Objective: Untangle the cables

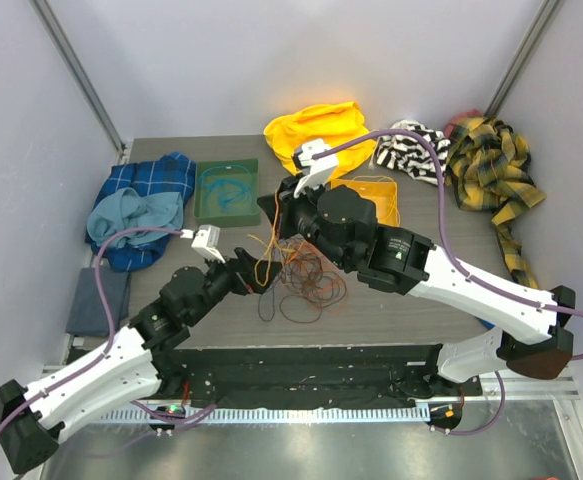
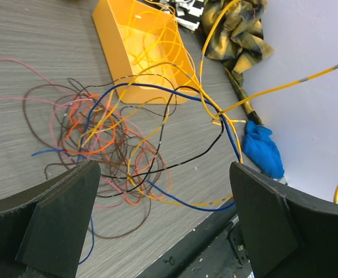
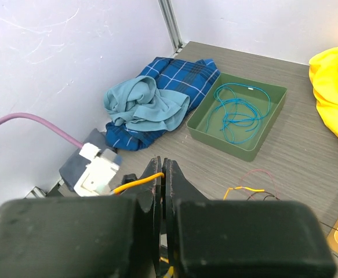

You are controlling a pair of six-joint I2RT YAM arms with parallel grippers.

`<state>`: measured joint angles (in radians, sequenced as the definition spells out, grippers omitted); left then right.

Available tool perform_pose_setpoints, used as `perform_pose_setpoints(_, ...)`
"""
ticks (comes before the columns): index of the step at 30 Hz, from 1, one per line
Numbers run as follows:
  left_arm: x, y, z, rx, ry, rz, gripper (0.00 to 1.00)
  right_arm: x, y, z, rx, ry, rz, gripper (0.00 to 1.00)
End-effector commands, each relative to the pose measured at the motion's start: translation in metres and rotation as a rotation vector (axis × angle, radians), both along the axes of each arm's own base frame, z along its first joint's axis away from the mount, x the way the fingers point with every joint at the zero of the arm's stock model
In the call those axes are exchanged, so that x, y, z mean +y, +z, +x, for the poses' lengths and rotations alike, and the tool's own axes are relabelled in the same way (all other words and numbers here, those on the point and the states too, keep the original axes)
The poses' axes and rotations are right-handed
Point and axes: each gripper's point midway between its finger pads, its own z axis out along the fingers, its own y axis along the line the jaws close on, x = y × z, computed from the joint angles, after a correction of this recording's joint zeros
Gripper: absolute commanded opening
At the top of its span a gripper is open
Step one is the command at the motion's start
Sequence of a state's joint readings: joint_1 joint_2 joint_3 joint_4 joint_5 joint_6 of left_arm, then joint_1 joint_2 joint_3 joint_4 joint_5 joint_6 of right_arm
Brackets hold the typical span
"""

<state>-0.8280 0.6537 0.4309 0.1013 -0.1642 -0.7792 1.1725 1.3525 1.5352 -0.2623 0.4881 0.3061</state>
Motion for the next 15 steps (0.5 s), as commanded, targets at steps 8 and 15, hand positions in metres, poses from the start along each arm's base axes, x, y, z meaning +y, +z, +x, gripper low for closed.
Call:
perform_pose_setpoints(8, -0.038, 0.005, 0.015, -0.033, -0.064, -0.061, 0.90, 0.005, 0.036, -0.011, -0.006, 0.055, 0.137, 0.01)
perform_pose_setpoints(15, -0.047, -0.008, 0.022, -0.015, -0.081, 0.008, 0.36, 0.000, 0.046, -0.017, 0.000, 0.071, 0.168, 0.01)
